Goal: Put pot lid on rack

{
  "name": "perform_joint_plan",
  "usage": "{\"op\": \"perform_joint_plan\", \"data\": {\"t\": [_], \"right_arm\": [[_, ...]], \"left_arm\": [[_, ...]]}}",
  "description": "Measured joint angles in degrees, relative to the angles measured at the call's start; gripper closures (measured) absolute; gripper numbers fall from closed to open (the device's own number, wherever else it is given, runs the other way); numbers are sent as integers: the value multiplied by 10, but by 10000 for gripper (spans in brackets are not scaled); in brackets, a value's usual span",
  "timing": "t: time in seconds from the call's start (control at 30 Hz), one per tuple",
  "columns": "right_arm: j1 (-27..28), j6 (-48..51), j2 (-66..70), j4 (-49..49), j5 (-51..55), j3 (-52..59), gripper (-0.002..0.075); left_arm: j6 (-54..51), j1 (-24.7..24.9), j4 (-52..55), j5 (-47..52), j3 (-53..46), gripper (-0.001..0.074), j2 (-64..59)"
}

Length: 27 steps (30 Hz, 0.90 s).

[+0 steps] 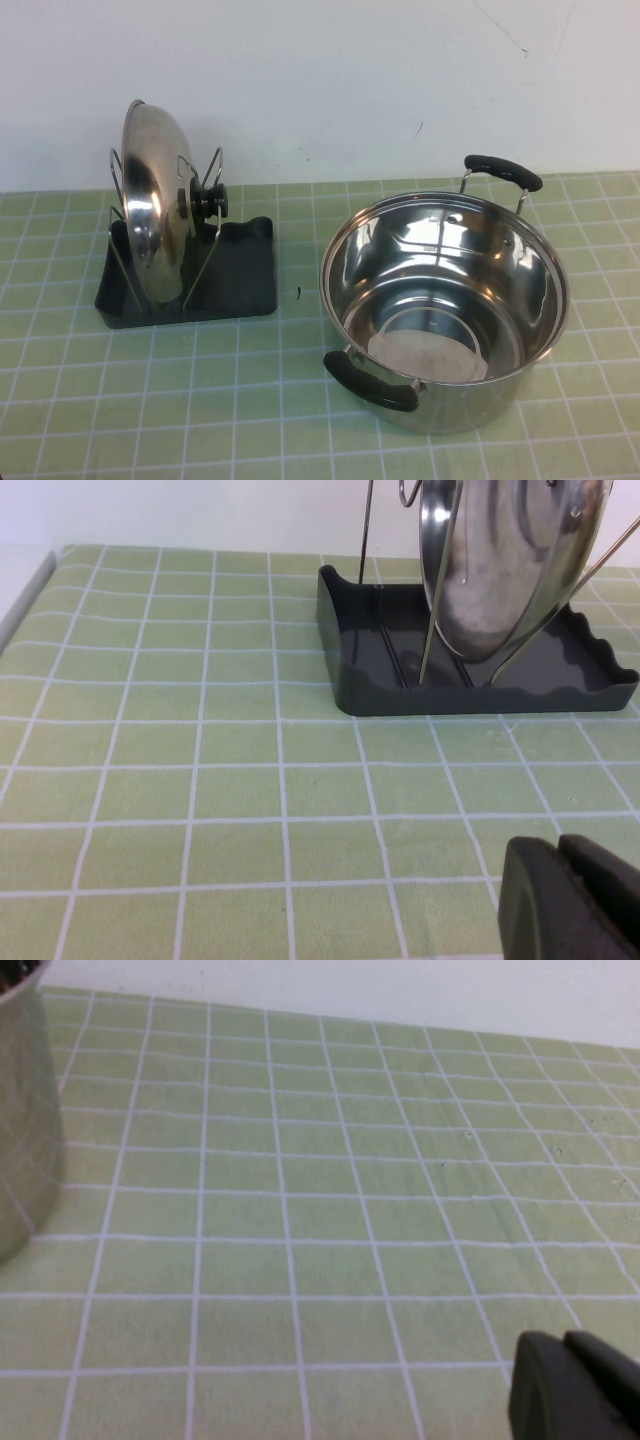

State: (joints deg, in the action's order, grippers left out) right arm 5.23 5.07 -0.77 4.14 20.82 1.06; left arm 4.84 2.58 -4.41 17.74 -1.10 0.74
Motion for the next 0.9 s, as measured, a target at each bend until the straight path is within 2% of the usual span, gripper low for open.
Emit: {"op": "perform_joint_plan", "data": {"t": [0.23, 0.9], "right_arm": [[-39, -13, 0, -1, 0, 0, 727], [-41, -16, 0, -1, -1, 0, 727]], "left_arm": [[2, 0, 0, 0, 0, 737, 0], [2, 0, 0, 0, 0, 737, 0]]}}
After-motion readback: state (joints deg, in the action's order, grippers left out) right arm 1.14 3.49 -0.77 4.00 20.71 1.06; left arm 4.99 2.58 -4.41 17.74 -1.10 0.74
